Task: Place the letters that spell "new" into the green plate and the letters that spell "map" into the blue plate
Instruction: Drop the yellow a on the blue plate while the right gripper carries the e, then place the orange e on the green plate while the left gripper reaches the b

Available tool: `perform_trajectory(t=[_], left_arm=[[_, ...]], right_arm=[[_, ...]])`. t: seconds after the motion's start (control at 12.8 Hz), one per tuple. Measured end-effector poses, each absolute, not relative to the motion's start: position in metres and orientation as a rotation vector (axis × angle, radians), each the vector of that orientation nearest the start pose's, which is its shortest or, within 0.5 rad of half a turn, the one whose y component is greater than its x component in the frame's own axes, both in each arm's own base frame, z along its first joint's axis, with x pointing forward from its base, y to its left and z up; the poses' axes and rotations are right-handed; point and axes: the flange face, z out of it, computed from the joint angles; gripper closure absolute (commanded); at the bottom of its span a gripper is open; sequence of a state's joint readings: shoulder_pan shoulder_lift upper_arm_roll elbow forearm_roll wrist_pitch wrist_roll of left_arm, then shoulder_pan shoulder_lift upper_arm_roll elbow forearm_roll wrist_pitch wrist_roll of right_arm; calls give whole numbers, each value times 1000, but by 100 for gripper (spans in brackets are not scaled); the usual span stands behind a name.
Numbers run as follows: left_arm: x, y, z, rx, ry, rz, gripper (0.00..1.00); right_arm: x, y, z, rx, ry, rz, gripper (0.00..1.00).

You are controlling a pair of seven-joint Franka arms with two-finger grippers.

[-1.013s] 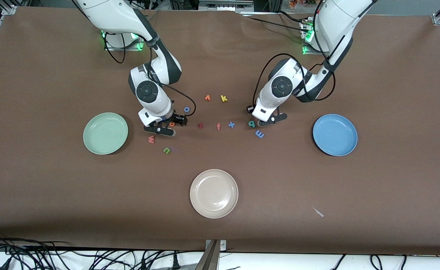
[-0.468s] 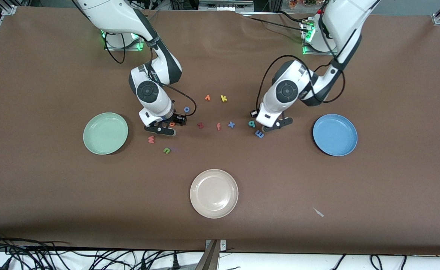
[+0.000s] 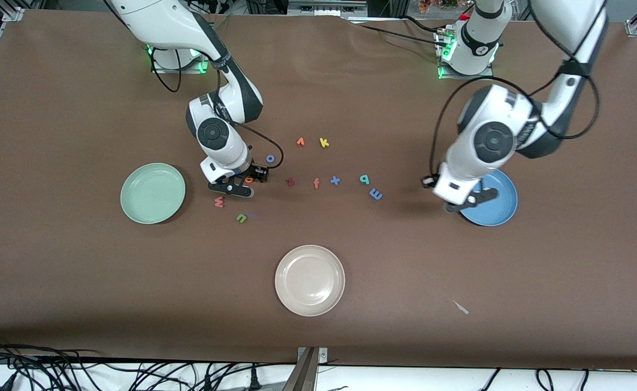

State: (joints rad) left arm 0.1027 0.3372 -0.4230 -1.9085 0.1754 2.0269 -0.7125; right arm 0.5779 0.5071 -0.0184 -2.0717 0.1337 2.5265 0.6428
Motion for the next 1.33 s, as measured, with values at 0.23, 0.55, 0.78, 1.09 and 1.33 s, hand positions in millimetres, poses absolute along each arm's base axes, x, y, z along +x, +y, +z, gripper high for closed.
perform_trajectory(t=[0.23, 0.55, 0.78, 1.09, 1.33], left_arm=[[586, -92, 294, -2954, -359, 276, 100], [591, -15, 234, -2966, -267, 361, 94], [589, -2, 190, -2995, -259, 392, 43], [594, -5, 193, -3004, -248, 372, 0], [603, -33, 233, -3010, -239, 314, 0]], right_arm=[[493, 306, 173, -3105, 295, 134, 44], [494, 306, 174, -3105, 289, 130, 60], [495, 305, 176, -3105, 290, 130, 70], [495, 304, 176, -3106, 292, 133, 79], [495, 304, 176, -3106, 292, 133, 83]])
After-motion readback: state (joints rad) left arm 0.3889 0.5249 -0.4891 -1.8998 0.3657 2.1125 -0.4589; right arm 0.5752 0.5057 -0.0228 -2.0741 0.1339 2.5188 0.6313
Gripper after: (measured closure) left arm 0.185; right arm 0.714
